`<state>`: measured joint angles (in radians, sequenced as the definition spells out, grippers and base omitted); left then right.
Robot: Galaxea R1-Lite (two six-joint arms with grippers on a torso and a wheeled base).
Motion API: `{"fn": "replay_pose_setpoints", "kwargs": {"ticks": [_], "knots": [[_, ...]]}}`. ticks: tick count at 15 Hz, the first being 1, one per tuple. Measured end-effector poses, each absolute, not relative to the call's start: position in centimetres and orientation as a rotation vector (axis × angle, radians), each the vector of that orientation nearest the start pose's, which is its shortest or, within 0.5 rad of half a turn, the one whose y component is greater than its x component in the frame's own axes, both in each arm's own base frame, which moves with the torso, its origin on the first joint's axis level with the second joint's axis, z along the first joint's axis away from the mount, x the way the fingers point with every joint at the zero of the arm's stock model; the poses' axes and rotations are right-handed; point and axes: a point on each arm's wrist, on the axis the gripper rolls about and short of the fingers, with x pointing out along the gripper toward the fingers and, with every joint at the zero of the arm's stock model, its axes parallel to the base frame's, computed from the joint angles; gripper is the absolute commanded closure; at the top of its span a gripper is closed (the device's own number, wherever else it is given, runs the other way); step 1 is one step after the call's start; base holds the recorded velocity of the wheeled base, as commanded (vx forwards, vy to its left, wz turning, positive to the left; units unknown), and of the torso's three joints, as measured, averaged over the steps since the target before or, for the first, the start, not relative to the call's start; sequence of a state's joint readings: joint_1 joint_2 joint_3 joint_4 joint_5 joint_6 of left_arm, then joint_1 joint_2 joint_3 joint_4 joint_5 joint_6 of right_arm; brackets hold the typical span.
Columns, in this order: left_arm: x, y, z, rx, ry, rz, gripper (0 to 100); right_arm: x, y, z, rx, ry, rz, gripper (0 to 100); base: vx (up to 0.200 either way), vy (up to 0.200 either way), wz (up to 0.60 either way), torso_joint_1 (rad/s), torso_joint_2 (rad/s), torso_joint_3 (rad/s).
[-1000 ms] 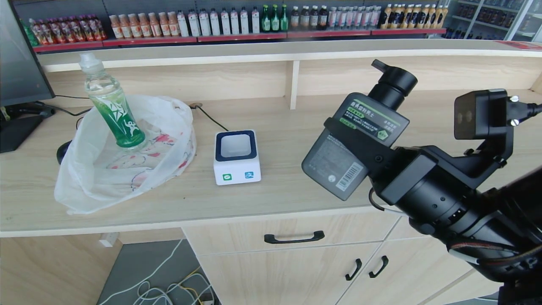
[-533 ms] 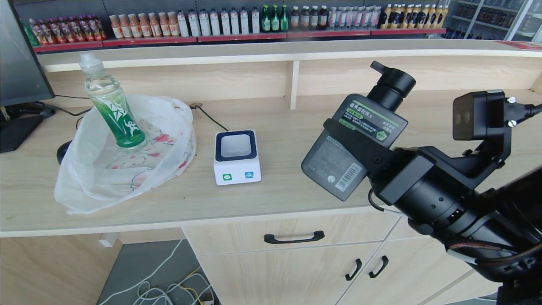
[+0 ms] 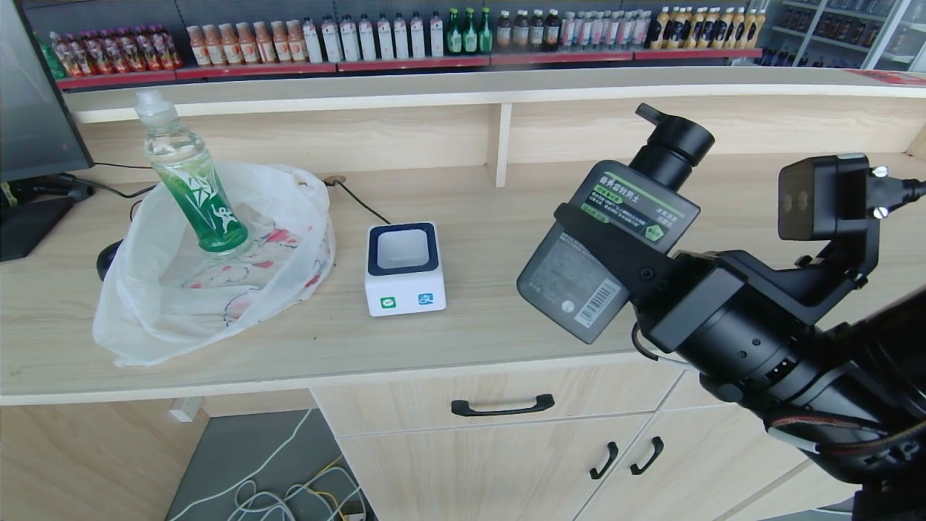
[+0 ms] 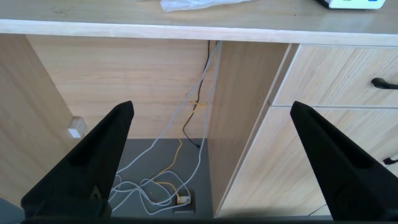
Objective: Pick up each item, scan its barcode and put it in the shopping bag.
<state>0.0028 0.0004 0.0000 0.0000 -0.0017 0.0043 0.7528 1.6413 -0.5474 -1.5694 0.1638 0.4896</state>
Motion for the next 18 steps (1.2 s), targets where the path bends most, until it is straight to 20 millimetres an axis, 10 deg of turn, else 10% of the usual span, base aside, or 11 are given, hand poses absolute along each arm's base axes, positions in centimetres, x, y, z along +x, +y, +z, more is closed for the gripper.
{"fn": "replay_pose_setpoints", "kwargs": {"ticks": [18], "knots": [[-2.3,0.0,7.5,0.004,0.000,0.001,0,19.2,16.3,19.9,0.325,-0.281,0.630,100,0.000,0.000,0.00,0.000,0.00,0.000]]}}
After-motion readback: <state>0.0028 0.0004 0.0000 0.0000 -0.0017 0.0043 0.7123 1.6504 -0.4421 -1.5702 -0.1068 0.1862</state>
